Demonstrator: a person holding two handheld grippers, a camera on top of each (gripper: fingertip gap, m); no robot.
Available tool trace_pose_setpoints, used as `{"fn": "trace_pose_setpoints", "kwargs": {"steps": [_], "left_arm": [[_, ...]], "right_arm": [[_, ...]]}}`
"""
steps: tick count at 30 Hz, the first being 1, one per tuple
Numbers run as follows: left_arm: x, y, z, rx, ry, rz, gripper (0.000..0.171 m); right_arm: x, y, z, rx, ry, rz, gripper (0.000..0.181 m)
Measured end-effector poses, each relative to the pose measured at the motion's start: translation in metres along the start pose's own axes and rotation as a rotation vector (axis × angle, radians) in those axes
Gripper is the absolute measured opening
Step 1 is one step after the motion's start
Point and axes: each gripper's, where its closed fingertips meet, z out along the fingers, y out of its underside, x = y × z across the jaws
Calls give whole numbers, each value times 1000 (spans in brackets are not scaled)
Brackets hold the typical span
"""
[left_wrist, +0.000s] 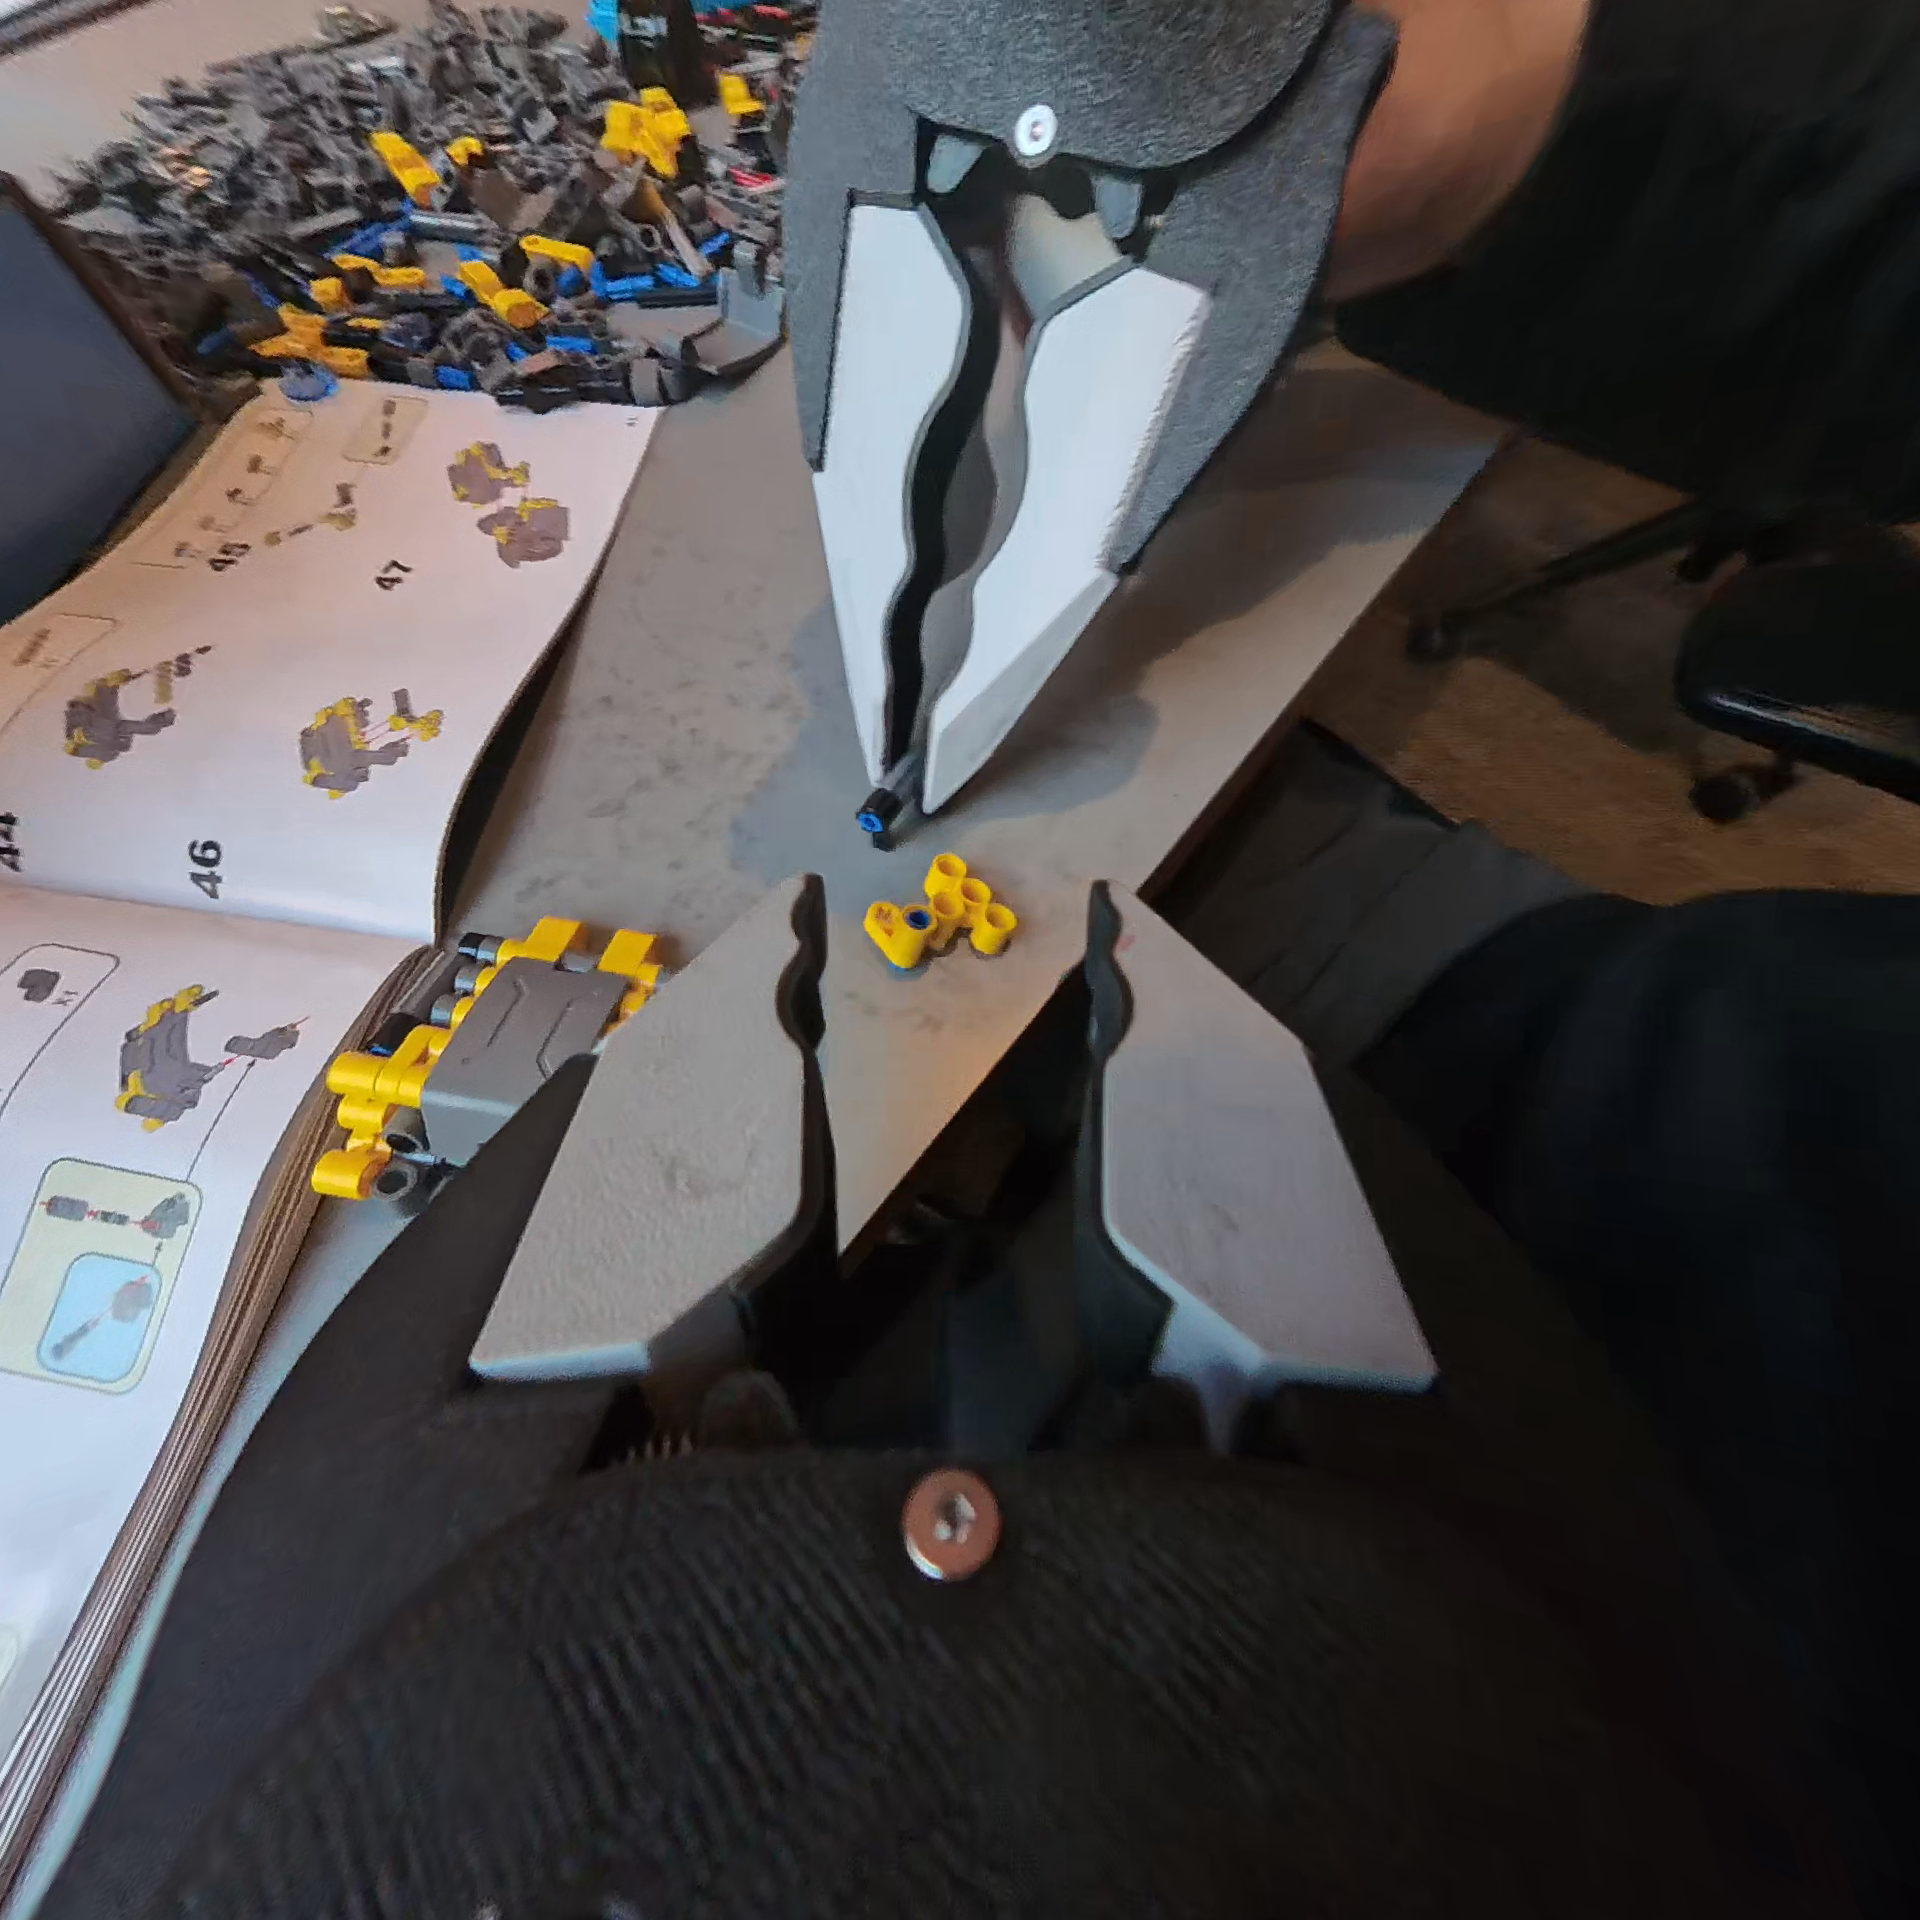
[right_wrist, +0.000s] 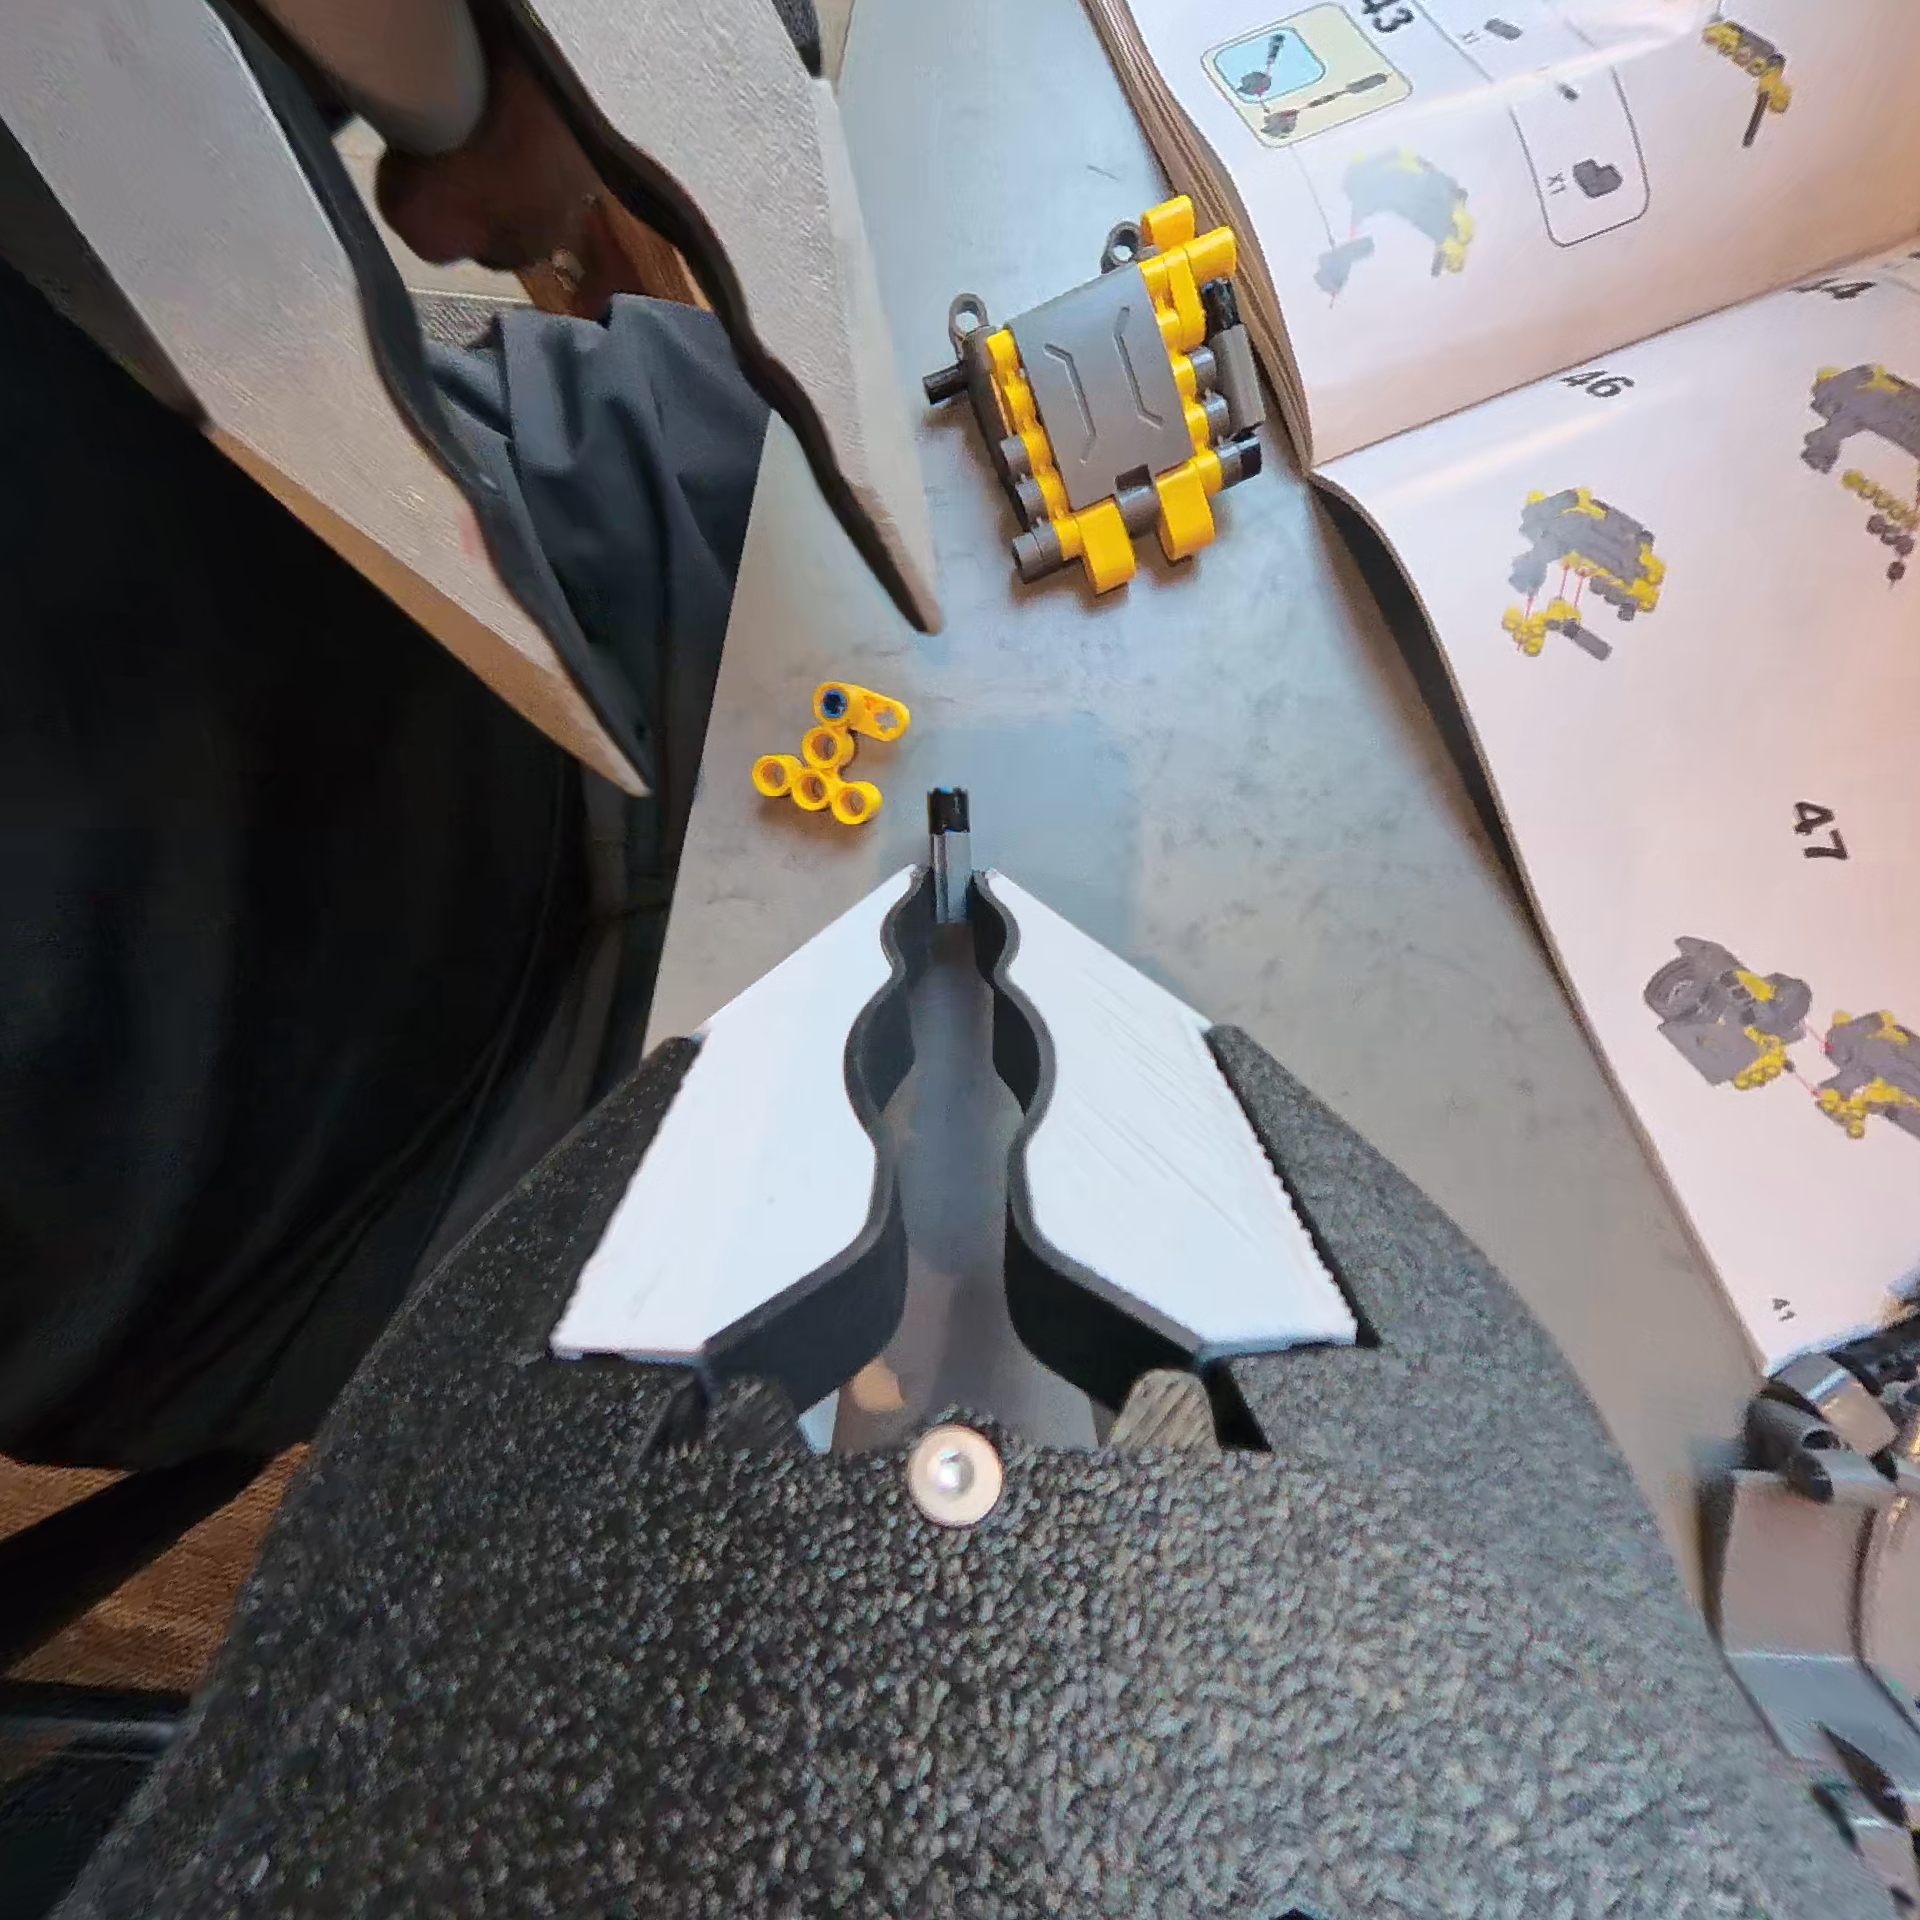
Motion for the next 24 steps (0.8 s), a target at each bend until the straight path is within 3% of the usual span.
{"fn": "trace_pose_setpoints", "kwargs": {"steps": [6,11,16,20,24], "left_arm": [[-3,16,15,-89,-58,52,46],[-10,16,13,-95,-53,88,36],[-7,16,4,-72,33,108,38],[-2,-1,-9,-12,109,118,32],[5,-17,-11,-1,182,188,25]], "right_arm": [[-13,2,0,-4,3,1,6],[-22,1,0,3,-11,2,6],[-22,1,-3,25,-2,28,6],[-23,-9,-9,94,-79,98,6],[-31,-25,-19,177,-123,58,6]]}}
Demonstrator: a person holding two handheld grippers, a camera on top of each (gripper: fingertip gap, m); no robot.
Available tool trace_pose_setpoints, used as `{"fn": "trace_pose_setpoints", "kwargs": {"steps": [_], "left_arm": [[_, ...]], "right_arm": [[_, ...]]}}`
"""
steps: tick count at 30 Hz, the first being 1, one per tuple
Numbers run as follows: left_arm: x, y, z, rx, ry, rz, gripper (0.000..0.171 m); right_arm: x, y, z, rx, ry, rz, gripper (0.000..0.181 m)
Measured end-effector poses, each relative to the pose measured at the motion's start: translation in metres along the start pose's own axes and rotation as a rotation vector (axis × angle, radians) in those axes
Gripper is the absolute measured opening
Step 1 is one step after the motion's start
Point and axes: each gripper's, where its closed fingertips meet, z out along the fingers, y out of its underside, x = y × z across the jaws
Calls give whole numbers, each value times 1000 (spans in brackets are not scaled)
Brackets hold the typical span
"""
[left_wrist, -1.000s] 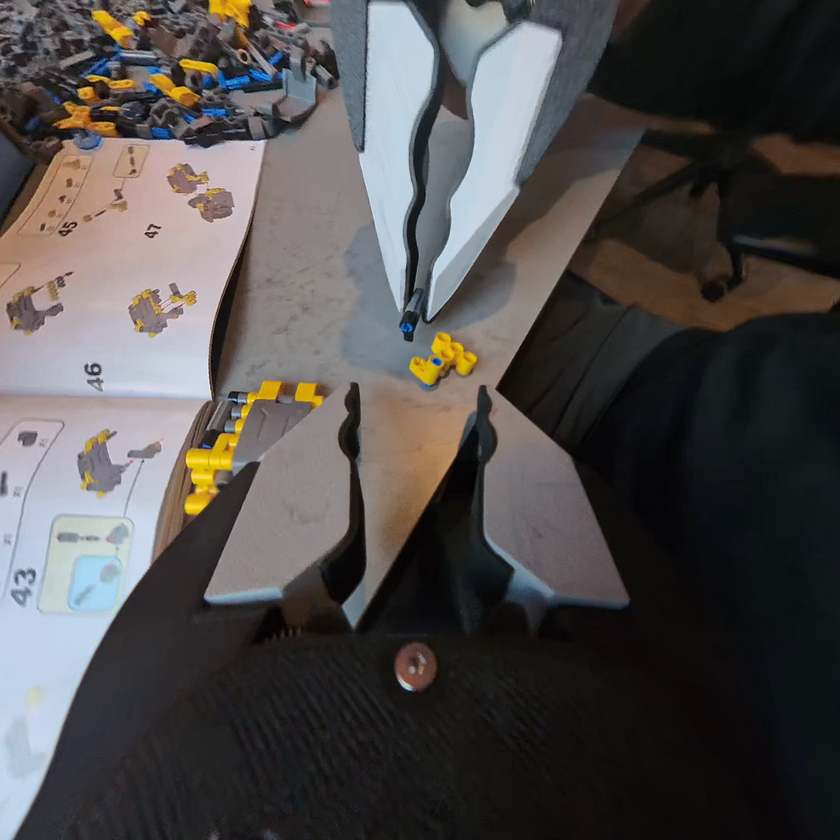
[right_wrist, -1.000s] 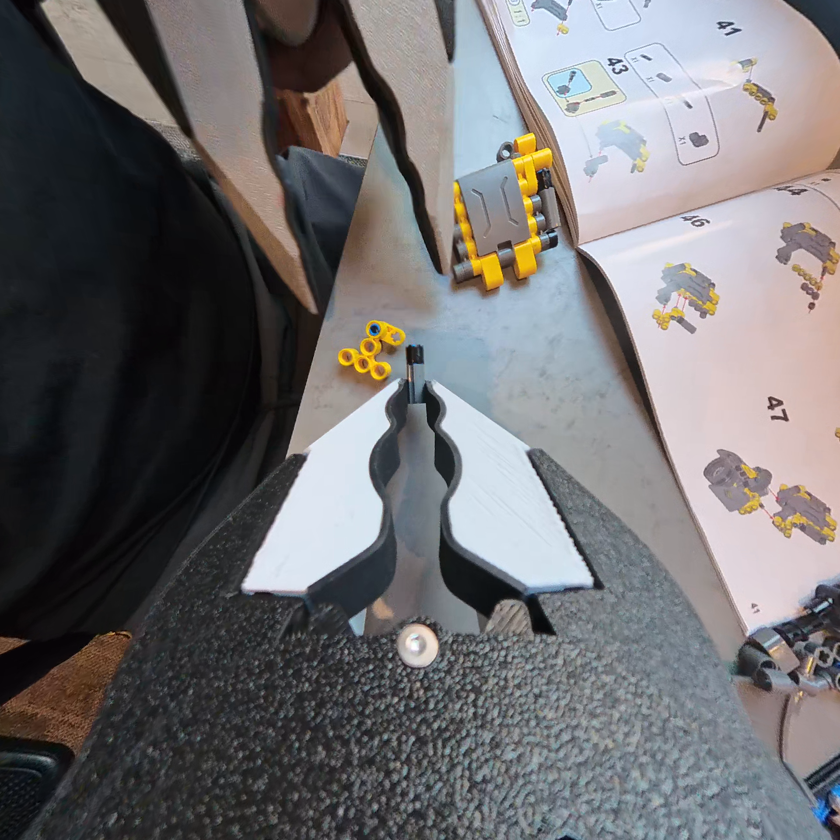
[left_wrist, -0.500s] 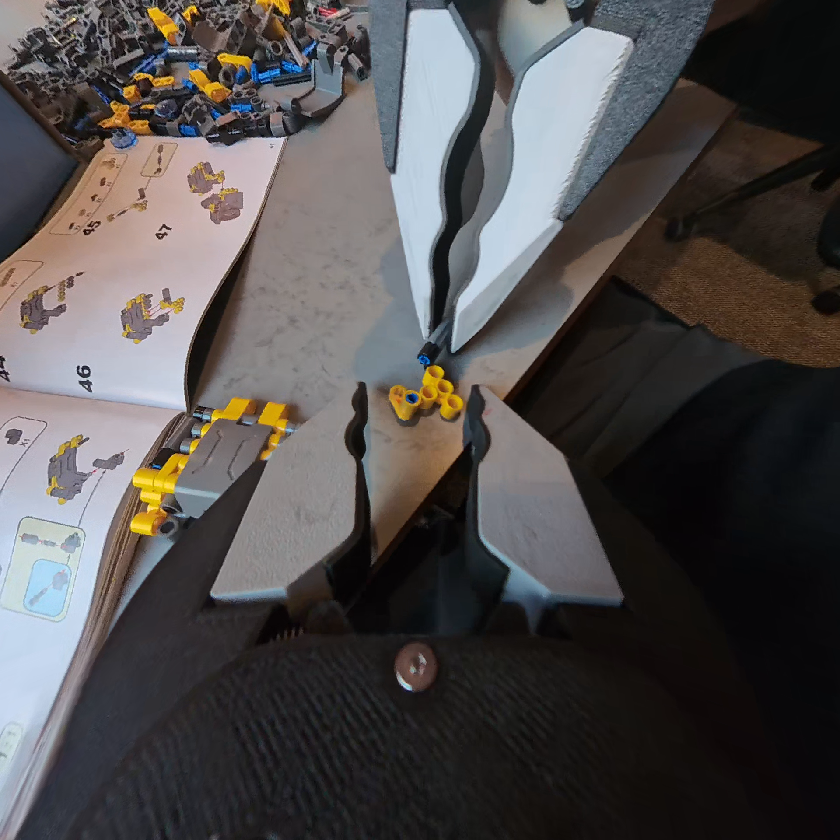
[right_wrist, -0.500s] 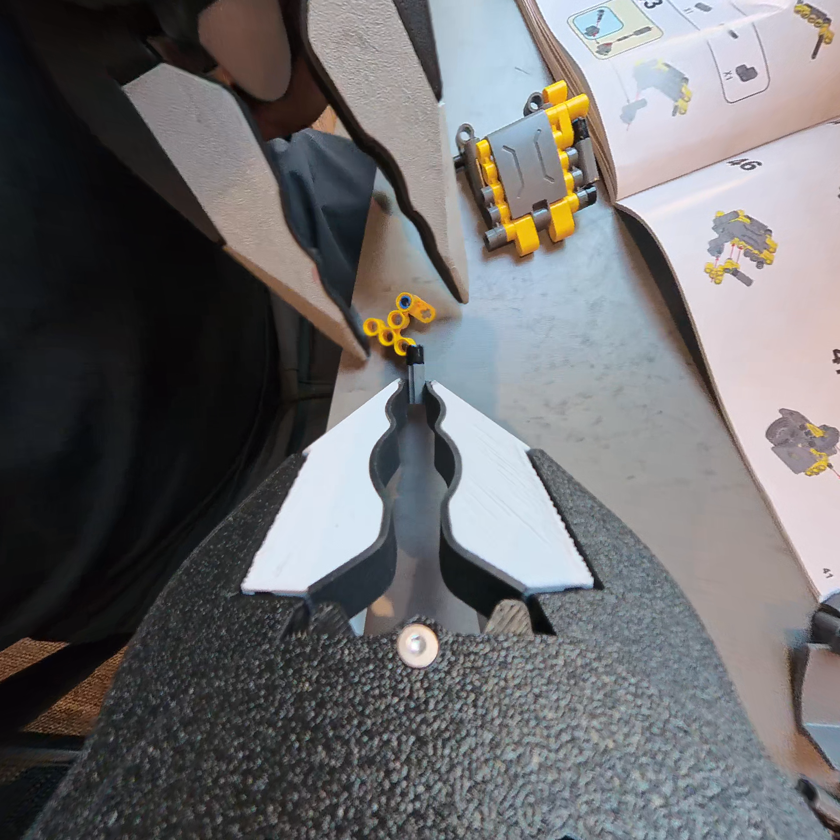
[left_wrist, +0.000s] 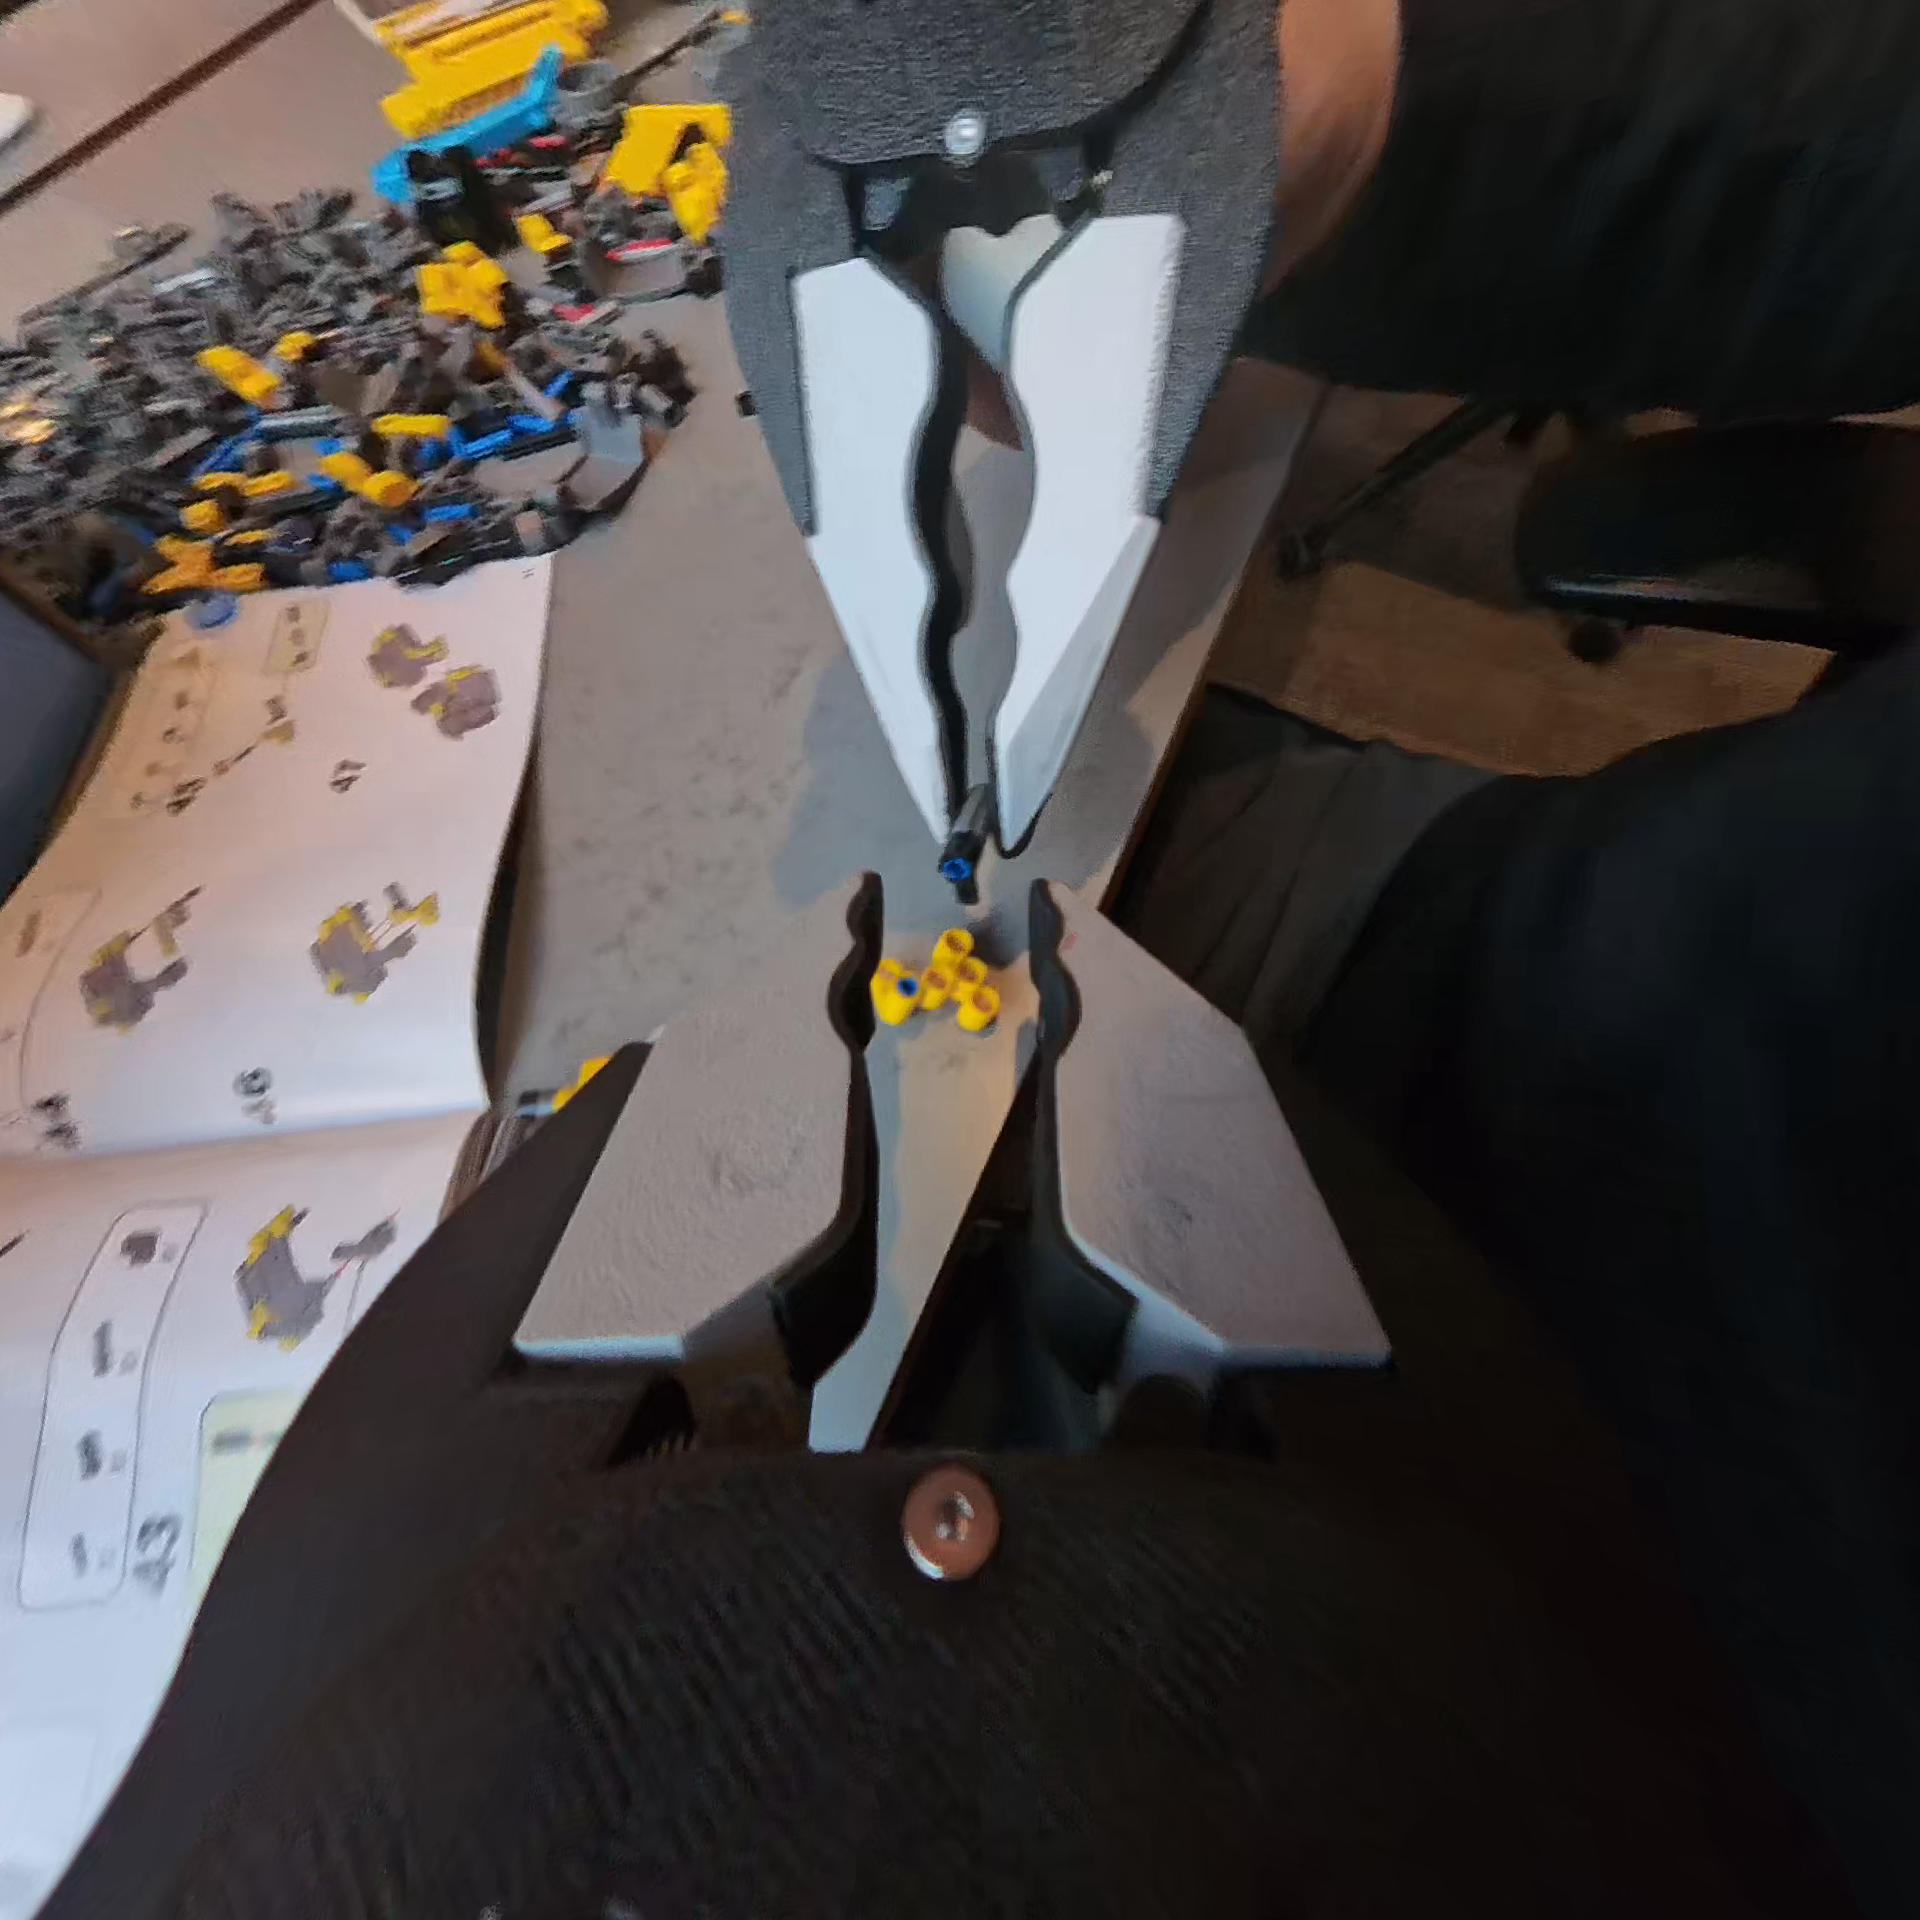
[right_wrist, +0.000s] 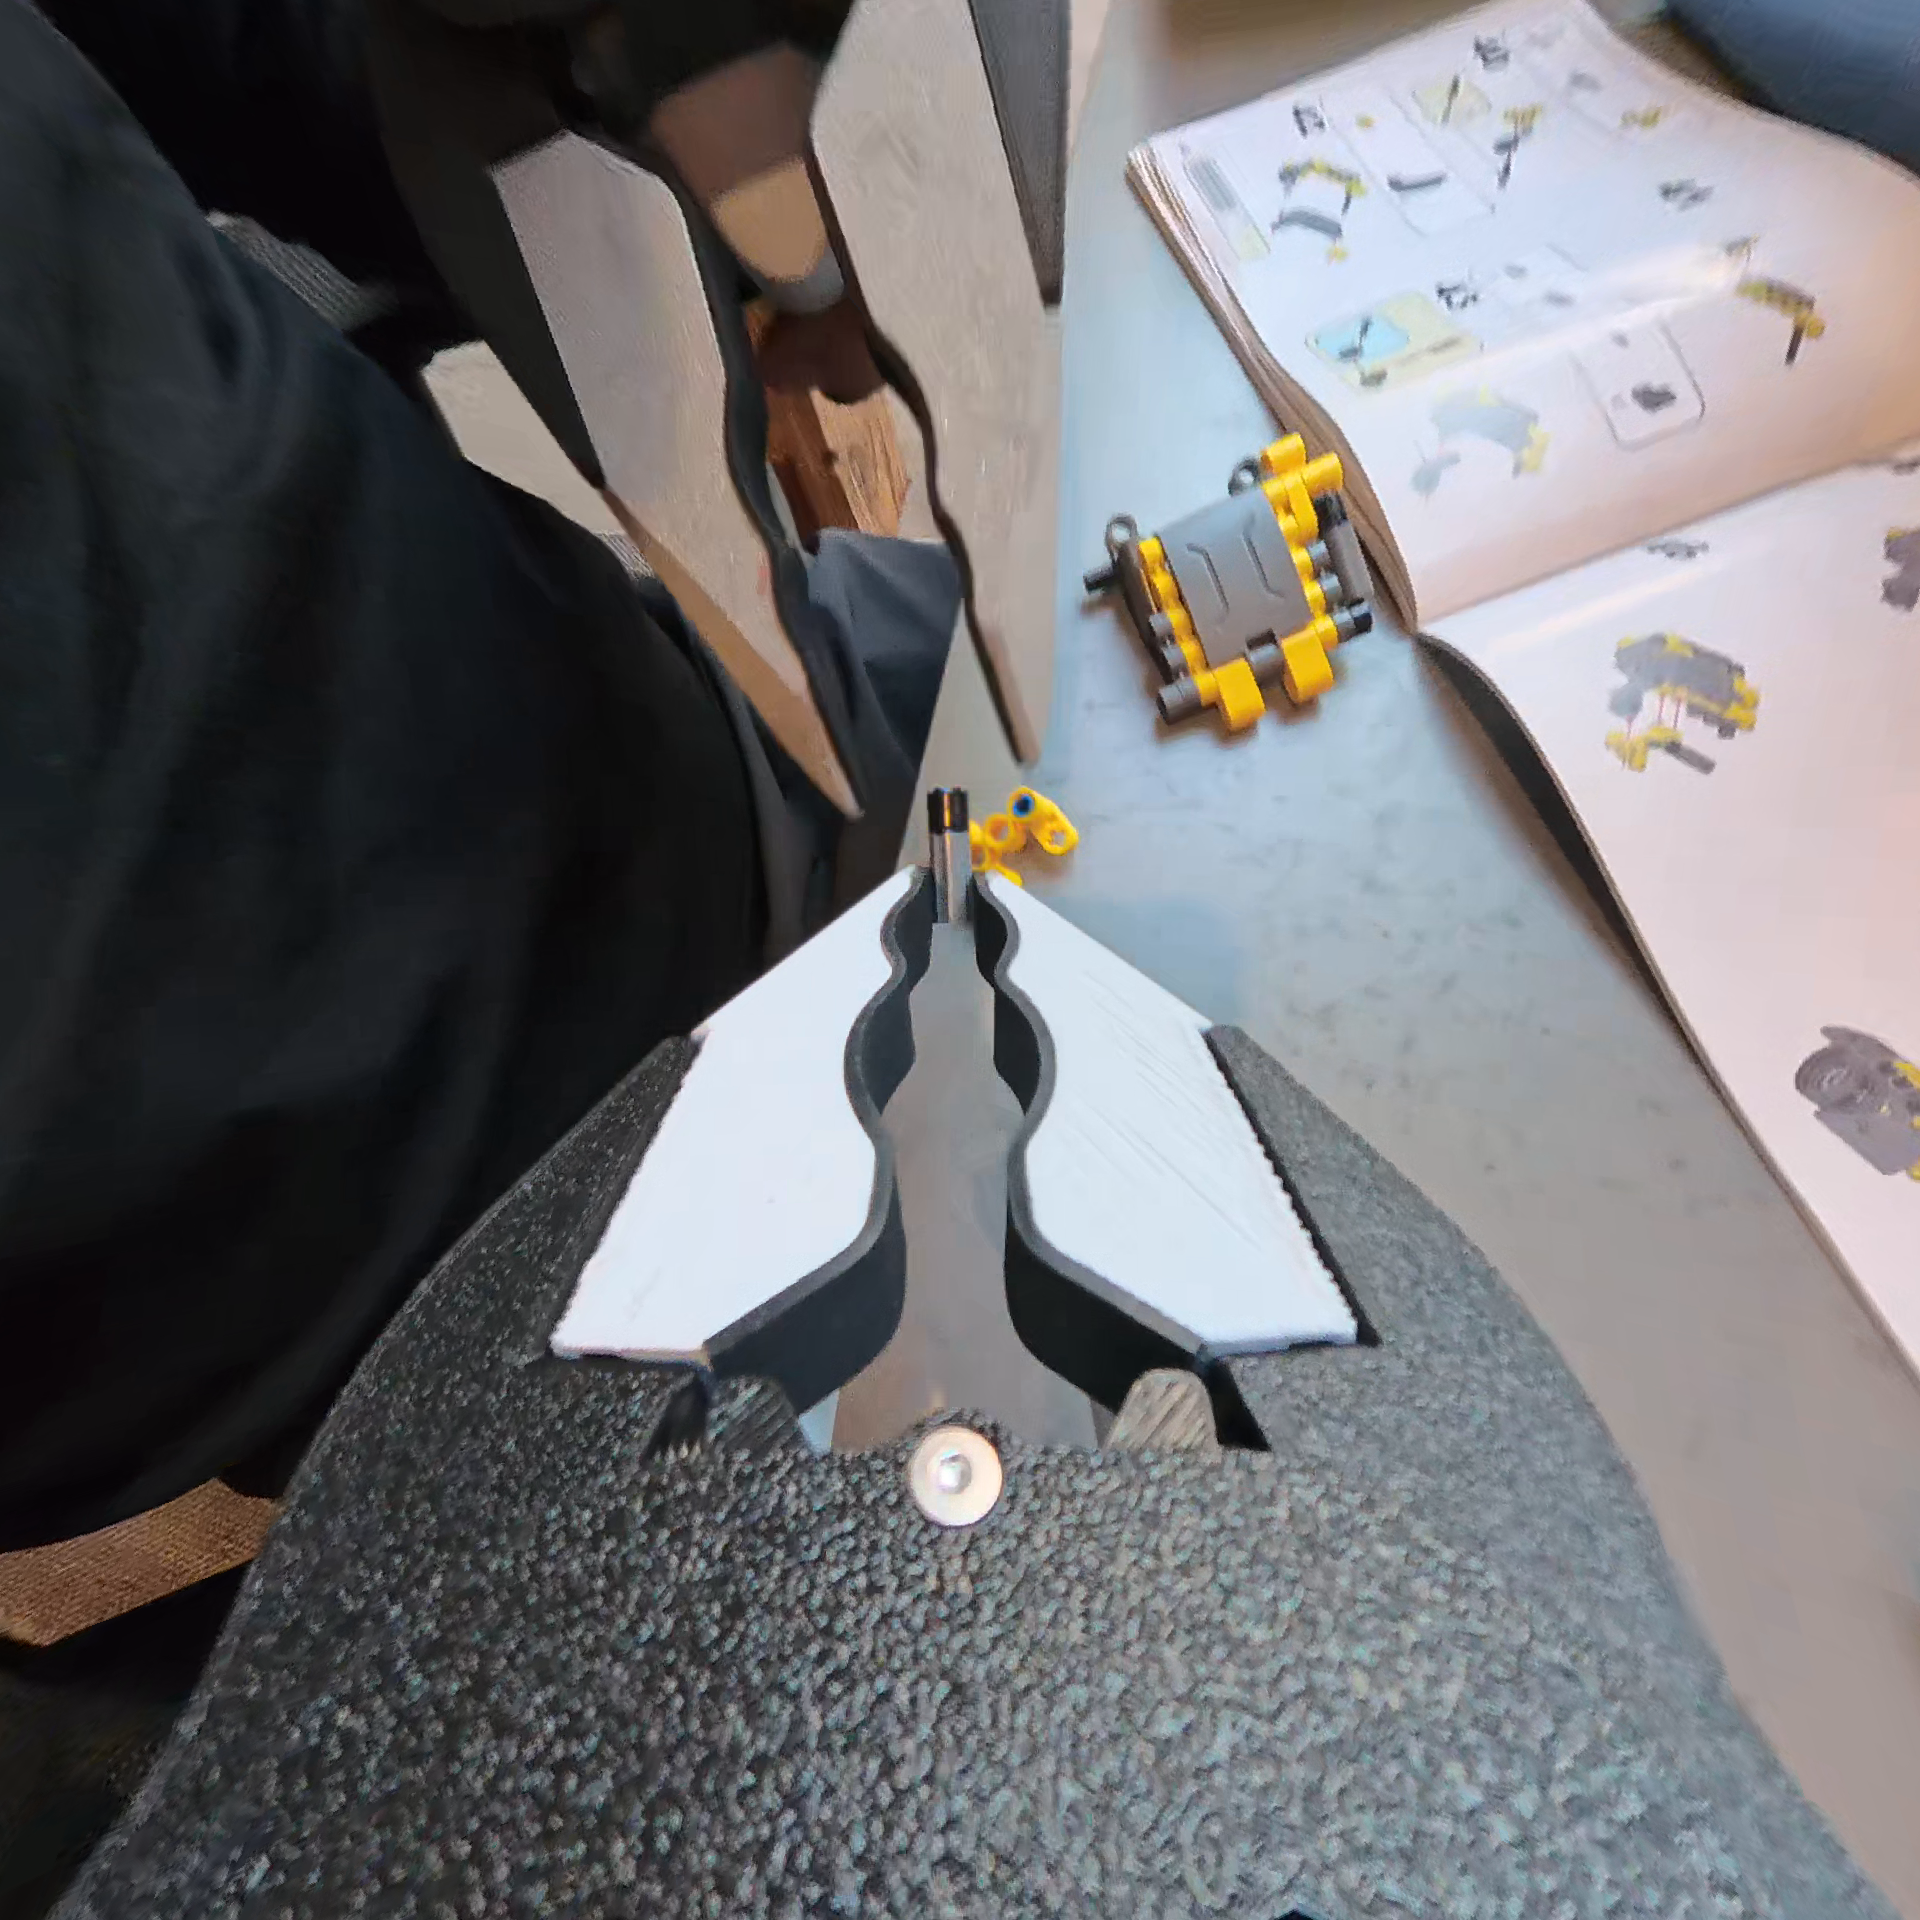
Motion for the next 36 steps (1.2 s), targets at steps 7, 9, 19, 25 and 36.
{"fn": "trace_pose_setpoints", "kwargs": {"steps": [7,9,19,25,36], "left_arm": [[8,-9,3,44,83,-30,3],[9,-11,1,63,77,-20,1],[7,-9,2,69,64,-26,1],[7,-8,6,61,46,-14,1],[6,-7,7,67,26,-20,1]], "right_arm": [[-11,-16,-10,103,-57,-18,6],[-12,-15,-10,112,-70,-16,6],[-8,-26,-15,191,37,-108,12],[-10,-25,-13,179,29,-111,6],[-8,-21,-9,157,19,-82,6]]}}
